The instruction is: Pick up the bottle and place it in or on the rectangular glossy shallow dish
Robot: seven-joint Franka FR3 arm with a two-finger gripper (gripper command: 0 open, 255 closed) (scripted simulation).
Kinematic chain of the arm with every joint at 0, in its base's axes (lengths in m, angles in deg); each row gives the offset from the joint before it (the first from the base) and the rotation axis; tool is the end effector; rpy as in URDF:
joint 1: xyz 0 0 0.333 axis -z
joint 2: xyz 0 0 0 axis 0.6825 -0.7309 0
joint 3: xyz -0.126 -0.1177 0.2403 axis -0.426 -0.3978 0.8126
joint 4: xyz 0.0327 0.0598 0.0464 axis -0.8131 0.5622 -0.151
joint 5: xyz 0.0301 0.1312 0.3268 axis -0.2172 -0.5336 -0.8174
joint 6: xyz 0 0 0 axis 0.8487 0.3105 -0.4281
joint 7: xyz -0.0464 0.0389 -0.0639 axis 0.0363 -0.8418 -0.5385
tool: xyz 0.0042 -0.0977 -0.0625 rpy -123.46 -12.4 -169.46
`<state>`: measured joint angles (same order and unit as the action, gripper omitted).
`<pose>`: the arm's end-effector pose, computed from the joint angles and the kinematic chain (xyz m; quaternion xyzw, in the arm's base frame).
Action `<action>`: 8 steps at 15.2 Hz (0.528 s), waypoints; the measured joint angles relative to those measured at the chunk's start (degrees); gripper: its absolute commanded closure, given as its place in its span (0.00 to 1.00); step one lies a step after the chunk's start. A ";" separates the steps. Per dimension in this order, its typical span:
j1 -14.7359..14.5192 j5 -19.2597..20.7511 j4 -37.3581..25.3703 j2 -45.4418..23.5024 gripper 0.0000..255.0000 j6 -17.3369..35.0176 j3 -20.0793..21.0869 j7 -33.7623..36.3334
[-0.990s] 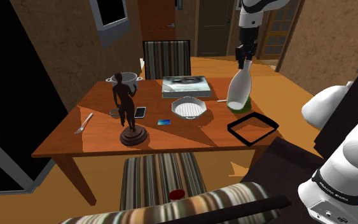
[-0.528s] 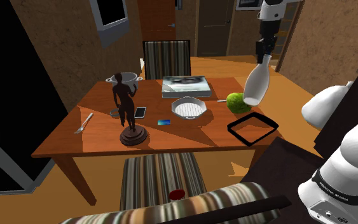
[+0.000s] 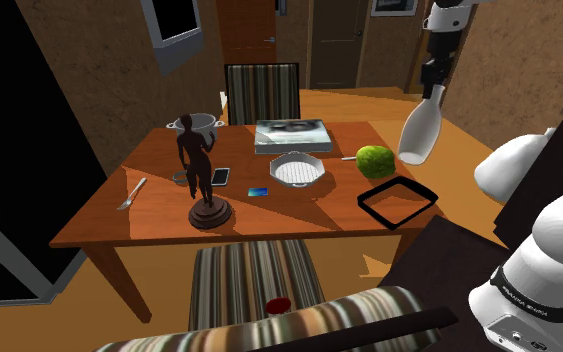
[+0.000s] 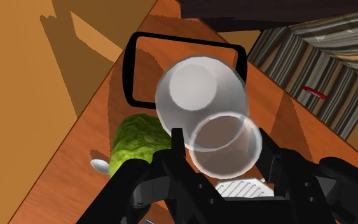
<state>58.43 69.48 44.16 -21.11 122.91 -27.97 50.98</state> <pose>0.3767 -0.2270 0.5457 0.9984 -0.0334 -0.0439 0.0080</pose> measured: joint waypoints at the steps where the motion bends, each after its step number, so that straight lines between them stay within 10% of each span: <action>1: 0.07 0.07 0.89 0.10 1.00 0.79 -0.10 -0.07; 8: 0.19 0.21 6.19 -0.11 1.00 6.28 -0.36 0.16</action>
<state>58.62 69.68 50.34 -21.22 129.19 -28.33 51.14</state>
